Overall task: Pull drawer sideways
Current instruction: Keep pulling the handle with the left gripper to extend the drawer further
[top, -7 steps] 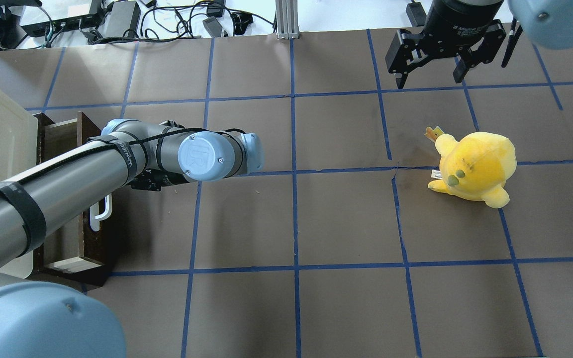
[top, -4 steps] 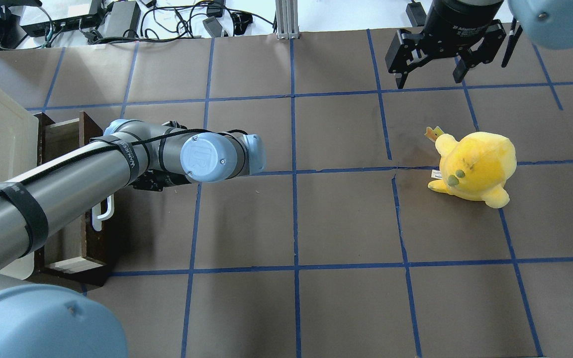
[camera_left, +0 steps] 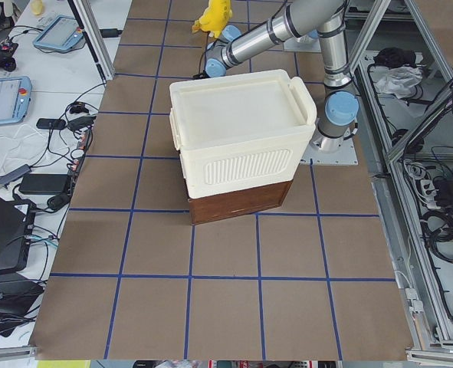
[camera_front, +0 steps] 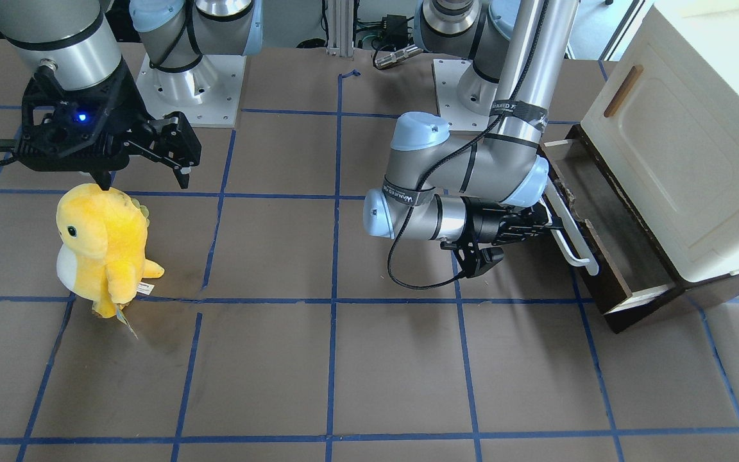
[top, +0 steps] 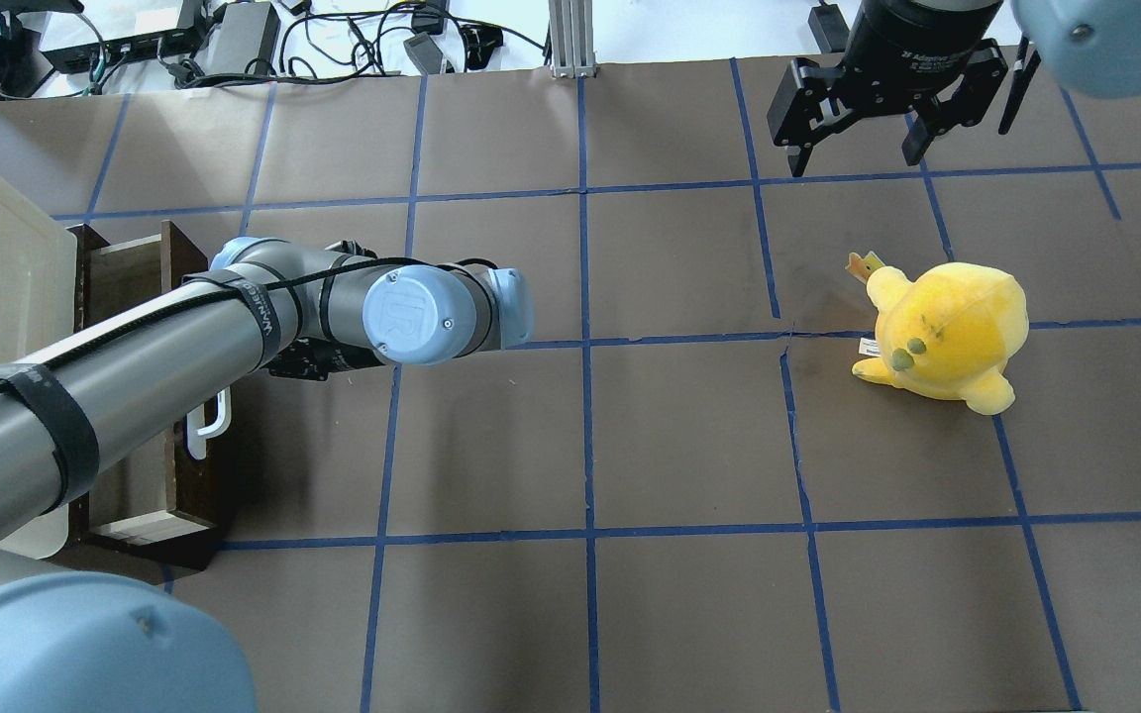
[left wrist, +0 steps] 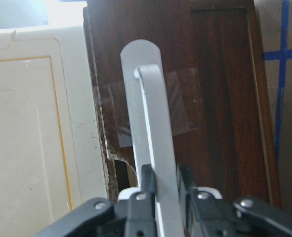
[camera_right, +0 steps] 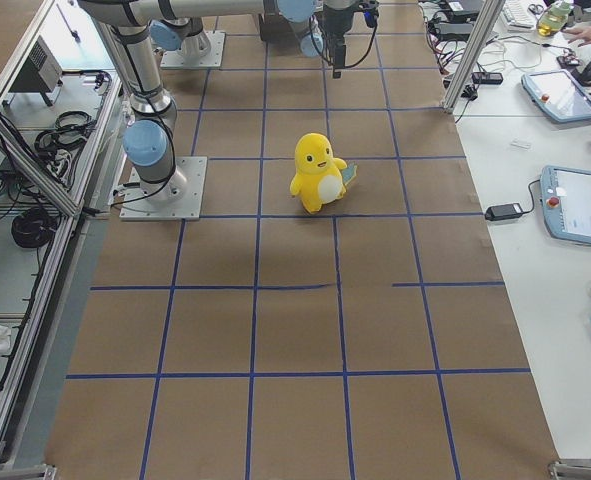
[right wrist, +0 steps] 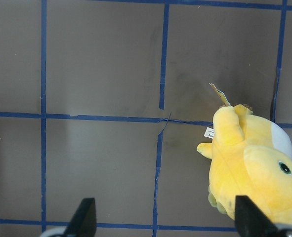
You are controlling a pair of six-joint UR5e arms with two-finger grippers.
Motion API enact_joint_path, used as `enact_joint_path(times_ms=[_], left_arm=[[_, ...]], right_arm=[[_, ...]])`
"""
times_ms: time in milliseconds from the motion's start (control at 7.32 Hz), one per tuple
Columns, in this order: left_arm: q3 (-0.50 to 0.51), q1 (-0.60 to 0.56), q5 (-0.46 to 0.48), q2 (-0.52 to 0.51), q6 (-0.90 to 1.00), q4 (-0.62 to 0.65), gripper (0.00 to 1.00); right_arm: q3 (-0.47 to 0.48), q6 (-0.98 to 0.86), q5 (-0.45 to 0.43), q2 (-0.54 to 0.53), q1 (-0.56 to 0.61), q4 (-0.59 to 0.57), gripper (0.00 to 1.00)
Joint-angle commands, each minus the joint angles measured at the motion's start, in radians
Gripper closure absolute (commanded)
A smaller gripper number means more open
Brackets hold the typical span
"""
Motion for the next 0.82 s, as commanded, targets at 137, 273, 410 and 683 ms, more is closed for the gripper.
enact_joint_path(times_ms=[137,273,410,683], left_arm=[[0.01,-0.012,-0.007,-0.004,0.003,0.004,0.85],[0.019,-0.016,-0.026,-0.007,0.017,0.004,0.85],[0.025,-0.023,-0.027,-0.007,0.029,0.005,0.85],[0.03,-0.026,-0.027,-0.007,0.031,0.005,0.85]], right_arm=[[0.0,0.0,0.001,0.0,0.0,0.0,0.0],[0.0,0.0,-0.001,0.0,0.0,0.0,0.0],[0.0,0.0,0.001,0.0,0.0,0.0,0.0],[0.0,0.0,0.001,0.0,0.0,0.0,0.0]])
